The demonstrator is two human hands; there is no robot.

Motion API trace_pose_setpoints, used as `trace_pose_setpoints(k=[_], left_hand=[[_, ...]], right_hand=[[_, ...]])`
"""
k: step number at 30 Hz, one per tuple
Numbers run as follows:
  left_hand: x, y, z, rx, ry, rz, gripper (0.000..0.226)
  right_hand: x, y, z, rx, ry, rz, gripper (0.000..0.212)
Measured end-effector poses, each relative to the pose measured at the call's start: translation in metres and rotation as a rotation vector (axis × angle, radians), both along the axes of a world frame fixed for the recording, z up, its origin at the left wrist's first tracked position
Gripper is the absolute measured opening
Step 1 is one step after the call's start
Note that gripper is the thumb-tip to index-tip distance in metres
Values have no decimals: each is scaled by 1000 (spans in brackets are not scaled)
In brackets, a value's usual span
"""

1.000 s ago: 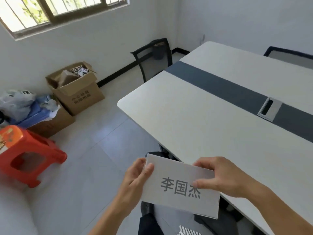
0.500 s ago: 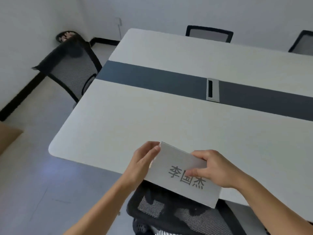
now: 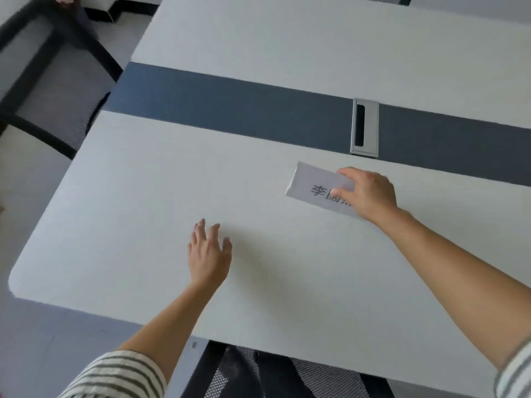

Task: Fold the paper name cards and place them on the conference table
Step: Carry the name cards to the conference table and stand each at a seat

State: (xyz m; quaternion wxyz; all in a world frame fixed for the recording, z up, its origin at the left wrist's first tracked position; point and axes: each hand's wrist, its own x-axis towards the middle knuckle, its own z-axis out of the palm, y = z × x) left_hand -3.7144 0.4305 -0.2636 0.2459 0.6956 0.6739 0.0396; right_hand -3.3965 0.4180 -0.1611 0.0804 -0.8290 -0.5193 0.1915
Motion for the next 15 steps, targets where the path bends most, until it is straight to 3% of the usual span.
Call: trace_pose_setpoints(k=[7, 15], left_hand=[[-1, -2, -48, 50, 203, -127, 65], [1, 1, -50, 53, 217, -114, 64]], right_hand=[[39, 65, -41, -2, -17, 5, 47], [59, 102, -45, -22, -25, 63, 41]])
